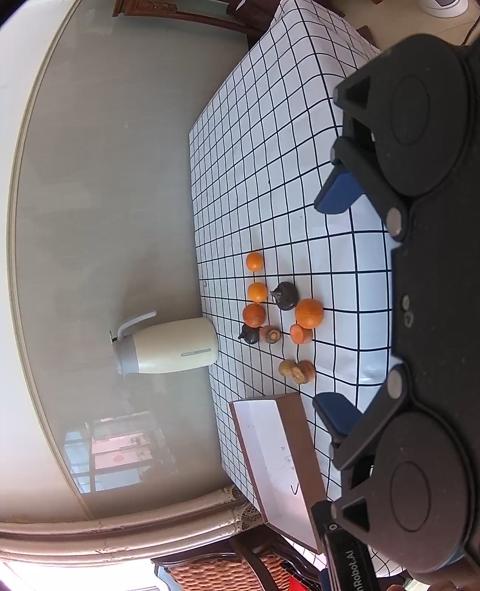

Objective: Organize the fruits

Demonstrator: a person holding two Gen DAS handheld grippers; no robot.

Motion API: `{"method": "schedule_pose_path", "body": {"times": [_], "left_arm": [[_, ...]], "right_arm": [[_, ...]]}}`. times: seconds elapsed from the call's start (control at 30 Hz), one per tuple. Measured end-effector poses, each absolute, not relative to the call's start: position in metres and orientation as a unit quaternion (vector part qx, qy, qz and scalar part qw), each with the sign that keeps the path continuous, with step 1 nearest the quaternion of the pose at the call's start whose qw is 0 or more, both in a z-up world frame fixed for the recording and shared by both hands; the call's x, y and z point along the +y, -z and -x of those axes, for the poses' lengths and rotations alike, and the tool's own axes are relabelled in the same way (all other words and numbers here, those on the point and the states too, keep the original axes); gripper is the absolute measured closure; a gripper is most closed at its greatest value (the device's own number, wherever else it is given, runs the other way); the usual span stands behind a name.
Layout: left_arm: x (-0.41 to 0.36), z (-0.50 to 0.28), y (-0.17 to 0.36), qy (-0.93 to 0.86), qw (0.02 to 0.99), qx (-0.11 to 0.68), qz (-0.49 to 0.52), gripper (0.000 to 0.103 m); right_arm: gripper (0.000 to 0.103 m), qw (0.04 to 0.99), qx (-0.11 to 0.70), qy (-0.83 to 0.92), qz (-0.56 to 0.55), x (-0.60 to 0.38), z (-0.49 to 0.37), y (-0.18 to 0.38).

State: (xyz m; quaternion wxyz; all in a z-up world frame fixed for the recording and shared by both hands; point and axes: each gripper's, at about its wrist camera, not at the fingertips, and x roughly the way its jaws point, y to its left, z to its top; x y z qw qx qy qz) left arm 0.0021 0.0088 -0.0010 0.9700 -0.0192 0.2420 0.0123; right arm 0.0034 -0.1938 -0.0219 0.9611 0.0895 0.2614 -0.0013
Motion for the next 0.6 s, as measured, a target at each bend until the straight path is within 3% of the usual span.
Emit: {"method": "schedule_pose_path", "body": {"times": [0.6], "left_arm": [[0.0129,-0.0013,0.0031,-0.012,0.971,0.239,0.023,0.000]], "right_arm": [[0.006,0.961,0.262,-0.001,-0.089,-0.1922,-0.0047,0.0210]]}}
